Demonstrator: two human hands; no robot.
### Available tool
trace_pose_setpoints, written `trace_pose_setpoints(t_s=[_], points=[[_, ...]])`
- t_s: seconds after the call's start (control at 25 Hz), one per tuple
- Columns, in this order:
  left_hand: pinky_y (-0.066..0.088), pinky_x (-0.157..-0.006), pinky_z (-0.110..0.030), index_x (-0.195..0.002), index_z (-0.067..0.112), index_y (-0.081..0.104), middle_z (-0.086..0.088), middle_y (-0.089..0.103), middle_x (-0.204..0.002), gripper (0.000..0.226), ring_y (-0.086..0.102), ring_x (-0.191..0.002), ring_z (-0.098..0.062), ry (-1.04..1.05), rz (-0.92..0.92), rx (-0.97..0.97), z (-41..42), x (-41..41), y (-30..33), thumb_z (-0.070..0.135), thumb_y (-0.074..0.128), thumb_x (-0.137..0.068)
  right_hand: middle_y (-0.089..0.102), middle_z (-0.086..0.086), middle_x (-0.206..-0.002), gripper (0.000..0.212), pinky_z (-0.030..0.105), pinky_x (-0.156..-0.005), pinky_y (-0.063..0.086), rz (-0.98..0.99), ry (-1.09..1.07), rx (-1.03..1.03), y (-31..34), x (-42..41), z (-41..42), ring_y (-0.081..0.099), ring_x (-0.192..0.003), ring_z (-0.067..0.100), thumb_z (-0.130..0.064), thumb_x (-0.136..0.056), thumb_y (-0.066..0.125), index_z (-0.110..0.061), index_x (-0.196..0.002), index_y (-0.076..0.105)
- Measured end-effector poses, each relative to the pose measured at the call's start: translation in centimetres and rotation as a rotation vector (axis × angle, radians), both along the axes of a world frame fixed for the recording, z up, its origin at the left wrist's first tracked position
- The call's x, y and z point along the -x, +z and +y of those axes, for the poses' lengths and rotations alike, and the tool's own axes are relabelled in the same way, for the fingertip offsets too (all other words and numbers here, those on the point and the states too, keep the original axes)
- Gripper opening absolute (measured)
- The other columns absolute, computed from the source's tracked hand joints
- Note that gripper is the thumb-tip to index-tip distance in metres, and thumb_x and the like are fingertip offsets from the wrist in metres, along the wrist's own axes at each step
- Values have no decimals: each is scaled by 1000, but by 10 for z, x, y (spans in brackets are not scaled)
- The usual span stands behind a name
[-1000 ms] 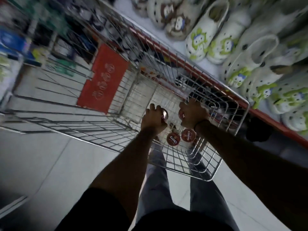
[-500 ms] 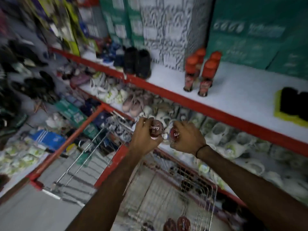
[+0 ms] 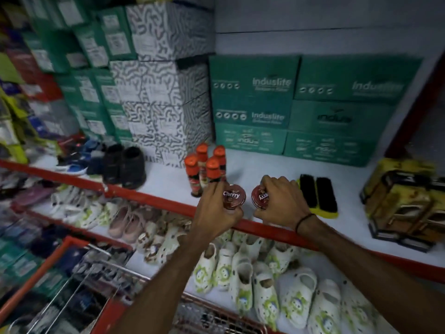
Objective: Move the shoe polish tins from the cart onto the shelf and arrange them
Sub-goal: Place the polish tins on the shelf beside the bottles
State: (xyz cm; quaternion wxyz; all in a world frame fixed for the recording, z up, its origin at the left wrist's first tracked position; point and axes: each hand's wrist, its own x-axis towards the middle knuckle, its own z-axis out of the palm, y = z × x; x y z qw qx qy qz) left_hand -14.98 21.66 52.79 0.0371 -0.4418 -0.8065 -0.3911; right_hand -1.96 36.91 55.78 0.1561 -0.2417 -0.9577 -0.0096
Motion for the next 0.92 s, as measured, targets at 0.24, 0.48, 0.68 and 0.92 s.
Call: trace_pose_setpoints(t_s=[0.24,0.48,0.68,0.92], points=[[55,-73,-40,-95,10,70,-16,73,-96,27,68,-89,-38,-84,65,304,74,0,-2,26,74,-74,72,2,-103,31,46,-95,38,-215,-20,-16,-15,12,53,60,-109,30,-46,-76,64,-25,-99,67],[53,-93,-46,-117,35,72,-15,65,-111,47,60,-107,-41,-26,149,344,118,20,-12,7,60,-81,70,1,-107,15,50,-98,36,-220,-98,-26,-17,30,81,57,-109,30,-35,-86,62,-39,-98,70],[54,-95,-46,-127,36,67,-14,68,-114,55,62,-106,-40,-36,201,372,136,27,-15,4,57,-83,73,-2,-103,22,48,-96,35,-205,-121,7,-19,32,92,57,-109,29,-32,-84,62,-40,-102,71],[57,-88,-44,-121,35,71,-15,71,-109,51,65,-101,-38,-81,189,299,136,24,-16,4,58,-82,73,-1,-102,23,44,-93,37,-173,-113,-16,-22,22,91,58,-107,30,-33,-82,62,-40,-102,71]])
